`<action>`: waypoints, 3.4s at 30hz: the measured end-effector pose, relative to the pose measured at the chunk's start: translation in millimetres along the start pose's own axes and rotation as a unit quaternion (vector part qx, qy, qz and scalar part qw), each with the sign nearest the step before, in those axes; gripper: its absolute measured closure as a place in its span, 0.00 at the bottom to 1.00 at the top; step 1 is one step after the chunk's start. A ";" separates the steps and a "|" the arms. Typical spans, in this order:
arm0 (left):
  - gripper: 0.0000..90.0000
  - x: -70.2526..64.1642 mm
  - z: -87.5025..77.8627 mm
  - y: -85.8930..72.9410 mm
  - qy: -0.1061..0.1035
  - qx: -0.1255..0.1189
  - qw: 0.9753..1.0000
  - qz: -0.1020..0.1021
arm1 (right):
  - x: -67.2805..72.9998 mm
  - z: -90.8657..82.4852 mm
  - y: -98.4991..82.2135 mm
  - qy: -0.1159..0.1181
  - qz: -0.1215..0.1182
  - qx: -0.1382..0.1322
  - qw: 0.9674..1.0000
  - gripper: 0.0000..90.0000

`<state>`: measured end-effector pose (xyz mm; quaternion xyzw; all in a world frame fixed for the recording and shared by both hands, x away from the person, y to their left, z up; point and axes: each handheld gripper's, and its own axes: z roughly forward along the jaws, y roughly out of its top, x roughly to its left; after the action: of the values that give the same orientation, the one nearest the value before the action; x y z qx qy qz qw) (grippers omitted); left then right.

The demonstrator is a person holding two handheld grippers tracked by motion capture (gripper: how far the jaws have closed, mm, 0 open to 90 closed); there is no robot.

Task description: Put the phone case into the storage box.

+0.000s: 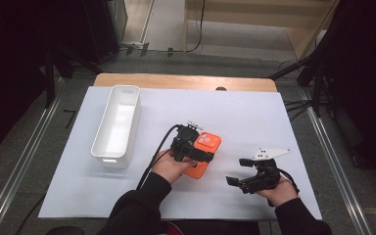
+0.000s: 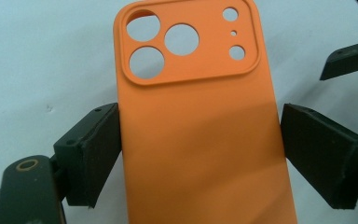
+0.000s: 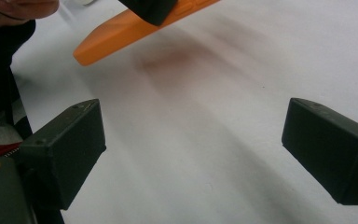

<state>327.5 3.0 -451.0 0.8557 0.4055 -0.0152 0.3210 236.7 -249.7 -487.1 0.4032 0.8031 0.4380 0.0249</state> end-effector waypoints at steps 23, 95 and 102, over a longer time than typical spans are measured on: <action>0.16 22.9 -21.0 15.6 -0.073 -0.031 0.997 -0.012 | 1.2 -2.7 -2.3 -0.010 0.004 -0.002 1.000 0.06; 0.16 67.2 -38.6 -11.3 -0.049 -0.157 0.978 -0.128 | -1.0 -1.3 55.0 -0.022 0.132 -0.043 0.990 0.17; 0.16 66.4 -36.4 -12.4 -0.052 -0.155 0.978 -0.132 | -3.4 -0.2 63.9 -0.018 0.138 -0.044 0.989 0.17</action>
<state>354.8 74.6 -447.8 0.7323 0.4955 -0.0386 0.4655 278.9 -233.4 -441.8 0.5167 0.7190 0.4648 -0.0033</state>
